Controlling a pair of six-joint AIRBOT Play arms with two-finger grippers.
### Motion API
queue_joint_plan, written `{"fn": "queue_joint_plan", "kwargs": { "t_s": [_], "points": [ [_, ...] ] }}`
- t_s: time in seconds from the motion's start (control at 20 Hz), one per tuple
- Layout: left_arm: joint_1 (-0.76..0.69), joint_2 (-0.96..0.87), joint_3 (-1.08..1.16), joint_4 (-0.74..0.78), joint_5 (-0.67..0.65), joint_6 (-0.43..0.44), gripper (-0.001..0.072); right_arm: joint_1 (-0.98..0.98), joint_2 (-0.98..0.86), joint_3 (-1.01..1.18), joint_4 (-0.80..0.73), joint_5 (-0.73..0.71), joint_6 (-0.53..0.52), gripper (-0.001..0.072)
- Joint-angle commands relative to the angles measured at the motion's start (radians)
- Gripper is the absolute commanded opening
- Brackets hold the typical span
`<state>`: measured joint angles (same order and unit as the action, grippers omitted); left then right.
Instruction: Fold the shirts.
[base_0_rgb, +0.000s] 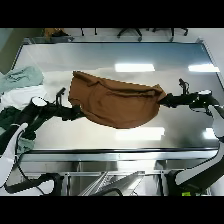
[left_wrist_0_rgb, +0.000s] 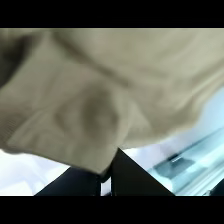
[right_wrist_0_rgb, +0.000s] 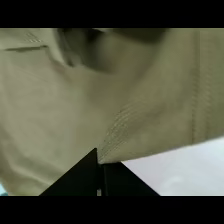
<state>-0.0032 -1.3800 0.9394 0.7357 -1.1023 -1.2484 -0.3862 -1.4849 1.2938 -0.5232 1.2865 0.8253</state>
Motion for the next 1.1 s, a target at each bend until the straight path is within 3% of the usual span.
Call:
{"fn": "queue_joint_plan", "kwargs": {
  "t_s": [0.0,0.1,0.25,0.45,0.55,0.65,0.75,0.9,1.05],
  "points": [
    [0.067,0.1,0.159,-0.006,-0.128,0.002,0.0013,-0.017,0.137,0.002,0.223,0.047,-0.066,0.0019],
    [0.125,0.223,0.307,-0.058,-0.172,0.003,0.0013,-0.069,0.311,0.026,0.354,0.046,-0.098,0.0018],
    [0.236,0.4,0.608,-0.13,-0.133,0.018,0.0013,-0.135,0.568,0.136,0.468,-0.003,-0.117,0.0018],
    [0.411,0.521,0.956,-0.126,-0.125,0.029,0.0013,-0.138,0.83,0.287,0.452,-0.188,-0.167,0.0019],
    [0.529,0.541,1.039,-0.126,-0.129,0.029,0.0013,-0.138,0.9,0.338,0.353,-0.27,-0.168,0.0018],
    [0.588,0.527,1.065,-0.131,-0.129,0.028,0.0013,-0.138,0.917,0.354,0.31,-0.312,-0.169,0.0018],
    [0.544,0.472,1.067,-0.135,-0.169,0.028,0.0013,-0.138,0.879,0.354,0.297,-0.288,-0.168,0.0019],
    [0.356,0.317,1.044,-0.124,-0.267,0.029,0.0014,-0.122,0.709,0.354,0.359,-0.129,-0.164,0.0019],
    [0.182,0.13,0.911,-0.068,-0.25,0.041,0.0014,0.013,0.491,0.325,0.291,-0.073,-0.161,0.0019]
  ]
}}
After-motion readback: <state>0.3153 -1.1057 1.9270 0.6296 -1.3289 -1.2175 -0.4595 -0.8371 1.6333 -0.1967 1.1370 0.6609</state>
